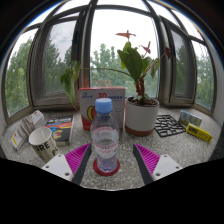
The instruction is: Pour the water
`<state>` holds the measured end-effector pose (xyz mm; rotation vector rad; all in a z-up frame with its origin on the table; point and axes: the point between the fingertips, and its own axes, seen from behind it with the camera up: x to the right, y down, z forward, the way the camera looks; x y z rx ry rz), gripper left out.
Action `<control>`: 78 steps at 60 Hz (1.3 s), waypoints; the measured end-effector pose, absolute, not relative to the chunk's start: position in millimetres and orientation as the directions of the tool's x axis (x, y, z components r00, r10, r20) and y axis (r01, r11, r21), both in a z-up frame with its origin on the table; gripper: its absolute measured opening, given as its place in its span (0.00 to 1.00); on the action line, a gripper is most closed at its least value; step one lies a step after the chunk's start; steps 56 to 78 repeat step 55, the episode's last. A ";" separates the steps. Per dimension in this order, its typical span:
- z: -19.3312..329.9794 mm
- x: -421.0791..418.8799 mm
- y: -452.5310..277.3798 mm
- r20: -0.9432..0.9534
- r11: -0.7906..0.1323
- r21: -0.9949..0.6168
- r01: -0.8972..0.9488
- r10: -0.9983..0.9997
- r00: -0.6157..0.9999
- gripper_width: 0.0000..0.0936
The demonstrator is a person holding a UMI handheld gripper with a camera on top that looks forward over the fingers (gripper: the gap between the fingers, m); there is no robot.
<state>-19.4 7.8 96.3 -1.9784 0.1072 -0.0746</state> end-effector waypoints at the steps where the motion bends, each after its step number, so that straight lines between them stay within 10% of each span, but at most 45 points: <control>1: 99.2 -20.1 0.9 0.005 -0.402 -0.915 -0.042 -0.115 0.993 0.91; 34: 142.3 -56.1 -203.3 0.055 -0.442 -0.896 -0.044 -0.208 0.977 0.92; 78: 146.1 -54.2 -219.5 0.100 -0.433 -0.901 -0.001 -0.211 0.972 0.92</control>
